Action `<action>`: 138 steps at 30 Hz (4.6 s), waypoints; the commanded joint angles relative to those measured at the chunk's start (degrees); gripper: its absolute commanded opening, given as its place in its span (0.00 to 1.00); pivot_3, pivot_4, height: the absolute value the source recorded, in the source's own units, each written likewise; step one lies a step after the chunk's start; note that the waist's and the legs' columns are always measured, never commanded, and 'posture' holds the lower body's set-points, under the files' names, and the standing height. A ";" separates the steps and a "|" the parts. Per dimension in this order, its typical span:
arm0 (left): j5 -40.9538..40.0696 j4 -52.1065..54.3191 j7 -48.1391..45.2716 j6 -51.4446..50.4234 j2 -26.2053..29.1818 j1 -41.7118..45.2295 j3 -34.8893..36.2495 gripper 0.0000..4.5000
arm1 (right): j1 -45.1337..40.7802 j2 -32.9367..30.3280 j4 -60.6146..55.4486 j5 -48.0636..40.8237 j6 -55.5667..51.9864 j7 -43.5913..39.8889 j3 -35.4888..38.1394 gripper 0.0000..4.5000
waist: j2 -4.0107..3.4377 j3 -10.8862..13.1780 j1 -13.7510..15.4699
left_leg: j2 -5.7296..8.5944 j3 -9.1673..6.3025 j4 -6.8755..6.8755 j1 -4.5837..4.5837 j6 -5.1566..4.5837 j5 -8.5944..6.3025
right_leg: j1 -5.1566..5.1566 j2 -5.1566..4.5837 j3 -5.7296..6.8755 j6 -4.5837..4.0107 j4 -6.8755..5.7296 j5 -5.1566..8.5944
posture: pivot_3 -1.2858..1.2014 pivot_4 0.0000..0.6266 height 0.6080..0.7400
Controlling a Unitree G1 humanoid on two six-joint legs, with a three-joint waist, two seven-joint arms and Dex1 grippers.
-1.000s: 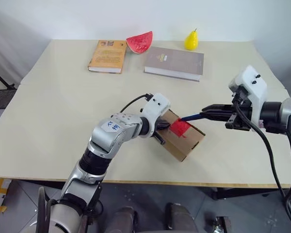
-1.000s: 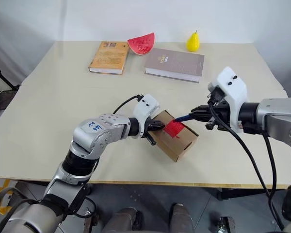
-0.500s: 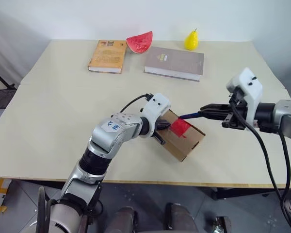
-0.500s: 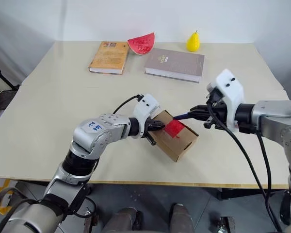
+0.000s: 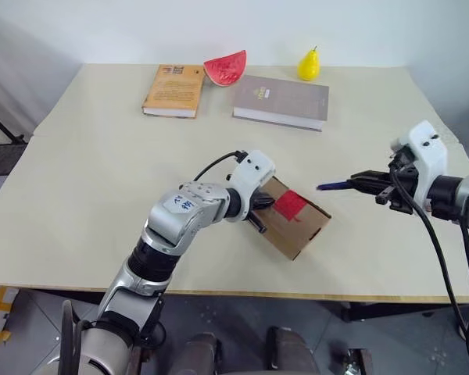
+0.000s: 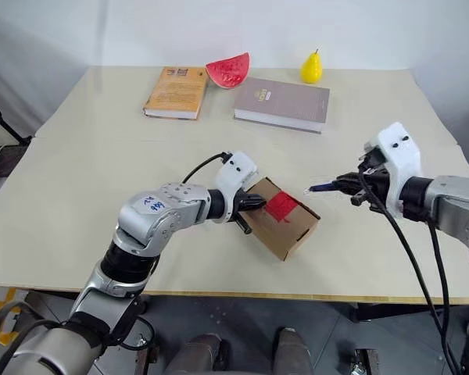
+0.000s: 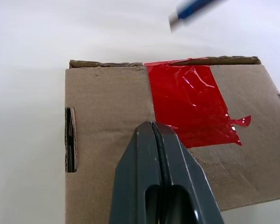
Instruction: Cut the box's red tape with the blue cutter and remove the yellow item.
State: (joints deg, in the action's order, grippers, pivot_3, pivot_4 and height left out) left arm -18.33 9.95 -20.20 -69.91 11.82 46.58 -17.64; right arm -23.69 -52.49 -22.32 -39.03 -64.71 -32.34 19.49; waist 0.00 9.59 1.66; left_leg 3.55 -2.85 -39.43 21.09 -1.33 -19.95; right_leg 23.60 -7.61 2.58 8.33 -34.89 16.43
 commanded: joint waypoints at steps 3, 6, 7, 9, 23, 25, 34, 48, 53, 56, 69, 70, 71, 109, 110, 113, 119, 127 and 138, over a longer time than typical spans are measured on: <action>1.41 -2.43 0.33 -1.76 0.77 -1.45 -1.62 0.01 | 7.74 8.74 3.55 2.58 7.22 5.02 7.37 0.03 | -0.03 0.01 -0.02 | 0.01 0.01 0.03 -0.01 0.00 0.00 | 0.01 0.01 0.00 0.01 -0.11 0.00 | 0.52 0.24 1.00; 1.49 -2.43 0.30 -1.78 1.00 -1.42 -1.50 0.00 | 12.01 14.51 5.50 2.35 9.08 7.96 11.30 0.19 | -0.06 -0.01 -0.04 | 0.02 0.05 0.02 -0.04 0.00 0.01 | 0.01 0.02 0.03 0.01 -0.11 0.00 | 0.52 0.24 1.00; 1.52 -2.51 0.22 -1.77 1.14 -1.35 -1.42 0.00 | 13.14 15.67 5.28 2.10 9.35 8.38 12.00 0.24 | -0.05 -0.01 -0.05 | 0.01 0.03 0.04 -0.05 0.00 0.02 | 0.00 0.05 0.03 0.01 -0.11 0.00 | 0.52 0.24 1.00; 1.53 -2.65 0.06 -1.74 1.39 -1.28 -1.29 0.00 | 15.07 16.68 4.02 1.80 9.36 8.72 12.50 0.38 | -0.10 -0.02 -0.09 | 0.01 0.05 0.05 -0.07 0.01 0.02 | 0.00 0.05 0.02 0.01 -0.11 0.00 | 0.52 0.24 1.00; -10.19 4.68 -10.66 -8.91 6.69 -1.75 9.30 0.00 | 7.62 6.15 8.21 9.31 12.07 9.35 5.62 1.00 | -0.26 0.03 -1.09 | -0.03 0.31 0.13 -0.20 0.01 0.03 | 0.13 0.13 -0.25 -0.01 -0.11 0.01 | 0.52 0.24 1.00; -13.54 6.63 -13.85 -12.56 10.55 -2.35 10.55 0.00 | 3.38 3.34 11.34 12.71 11.09 7.96 -1.74 0.96 | -0.24 0.06 -1.33 | -0.07 0.21 0.19 -0.16 0.04 0.05 | 0.15 0.14 -0.25 -0.02 -0.10 0.01 | 0.52 0.24 1.00; -11.19 9.14 -10.94 -10.94 17.68 -9.77 3.10 0.00 | -12.93 3.59 22.38 21.16 20.70 -8.23 -25.58 0.33 | -0.29 0.16 -1.66 | 0.13 0.07 0.33 0.08 0.00 0.06 | 0.30 0.06 -0.22 0.02 -0.06 -0.01 | 0.52 0.24 1.00; -5.96 1.91 0.18 -2.89 4.32 -6.97 11.16 0.00 | -20.96 5.78 16.60 24.13 19.65 -28.32 -40.65 0.01 | -0.13 0.25 -0.44 | 0.10 -0.19 0.27 0.21 0.06 0.07 | 0.30 0.05 0.19 0.11 -0.06 -0.06 | 0.52 0.24 1.00; -5.27 0.93 0.58 -2.61 5.57 -5.60 13.42 0.00 | -19.71 6.47 10.05 22.42 13.23 -29.23 -40.58 0.01 | -0.13 0.26 -0.31 | 0.09 -0.21 0.27 0.21 0.08 0.05 | 0.32 0.04 0.20 0.11 -0.10 -0.06 | 0.52 0.24 1.00; -3.92 -0.51 0.60 -1.40 7.65 -5.34 13.93 0.00 | -19.39 8.11 6.83 21.53 9.38 -27.71 -40.63 0.01 | -0.13 0.25 -0.31 | 0.10 -0.22 0.28 0.21 0.09 0.05 | 0.32 0.03 0.22 0.11 -0.10 -0.06 | 0.52 0.24 1.00; -4.03 -1.09 -2.52 -2.00 13.00 -5.27 13.46 0.00 | -18.72 10.50 8.90 25.05 10.27 -18.64 -37.63 0.01 | -0.12 0.26 -0.38 | 0.12 -0.23 0.27 0.21 0.10 0.04 | 0.37 0.02 0.21 0.11 -0.18 -0.06 | 0.52 0.24 1.00; -4.09 -1.19 -2.68 -2.02 13.11 -5.18 13.32 0.00 | -18.84 10.47 9.16 24.95 10.07 -18.45 -37.25 0.01 | -0.12 0.26 -0.37 | 0.12 -0.23 0.27 0.21 0.09 0.04 | 0.37 0.02 0.21 0.11 -0.18 -0.06 | 0.52 0.24 1.00; -4.09 -1.16 -3.03 -1.94 13.36 -5.13 12.86 0.00 | -18.89 10.40 9.24 24.82 9.77 -18.37 -37.01 0.01 | -0.12 0.26 -0.37 | 0.12 -0.23 0.27 0.21 0.09 0.04 | 0.37 0.03 0.21 0.11 -0.19 -0.06 | 0.52 0.24 1.00; -9.41 -1.33 -19.74 4.65 16.52 -0.15 6.43 0.00 | -13.99 26.80 -14.81 8.38 -27.79 10.08 -11.88 0.99 | -0.13 0.26 -0.45 | 0.31 -0.20 0.27 0.34 0.07 0.05 | 0.79 -0.10 -0.01 0.09 -0.77 -0.05 | 0.52 0.24 1.00; -8.61 -1.81 -19.99 5.71 16.63 -0.06 5.22 0.00 | -13.40 26.48 -14.89 7.76 -27.79 11.22 -12.26 0.99 | -0.13 0.26 -0.52 | 0.33 -0.19 0.27 0.37 0.06 0.06 | 0.84 -0.11 -0.04 0.09 -0.77 -0.05 | 0.52 0.24 1.00; -6.23 -3.20 -20.97 8.84 16.92 -0.14 1.88 0.00 | -10.82 25.92 -15.24 5.74 -27.79 14.35 -11.96 0.99 | -0.13 0.26 -0.55 | 0.31 -0.16 0.27 0.38 0.05 0.06 | 0.87 -0.08 -0.05 0.09 -0.78 -0.05 | 0.52 0.24 1.00; -4.85 -4.23 -21.85 10.56 16.83 -0.14 1.12 0.00 | -8.14 25.36 -15.18 1.46 -27.79 18.19 -11.77 0.99 | -0.13 0.26 -0.68 | 0.28 -0.03 0.26 0.34 0.03 0.08 | 0.85 -0.06 -0.14 0.09 -0.80 -0.05 | 0.52 0.24 1.00; -3.76 -4.19 -21.35 11.43 16.57 -0.89 1.25 0.00 | -9.80 26.29 -14.00 -2.08 -27.79 20.69 -10.88 0.99 | -0.13 0.26 -0.69 | 0.28 0.00 0.26 0.34 0.01 0.09 | 0.86 -0.06 -0.19 0.09 -0.80 -0.05 | 0.52 0.24 1.00; -3.53 -2.97 -20.24 11.13 16.01 -1.85 1.78 0.00 | -8.72 24.11 -14.31 -10.15 -27.79 24.08 -8.95 0.99 | -0.13 0.26 -0.87 | 0.26 0.00 0.26 0.33 0.01 0.09 | 0.86 -0.05 -0.20 0.09 -0.82 -0.05 | 0.52 0.24 1.00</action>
State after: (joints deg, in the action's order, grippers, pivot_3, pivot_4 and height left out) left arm -23.00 6.37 -41.20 -58.48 27.69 45.69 -15.67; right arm -32.33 -27.74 -35.34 -47.84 -92.21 -8.72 10.56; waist -0.13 9.85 0.78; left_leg 3.82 -2.85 -39.17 21.42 -1.32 -19.86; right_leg 24.46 -7.67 2.36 8.42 -35.71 16.38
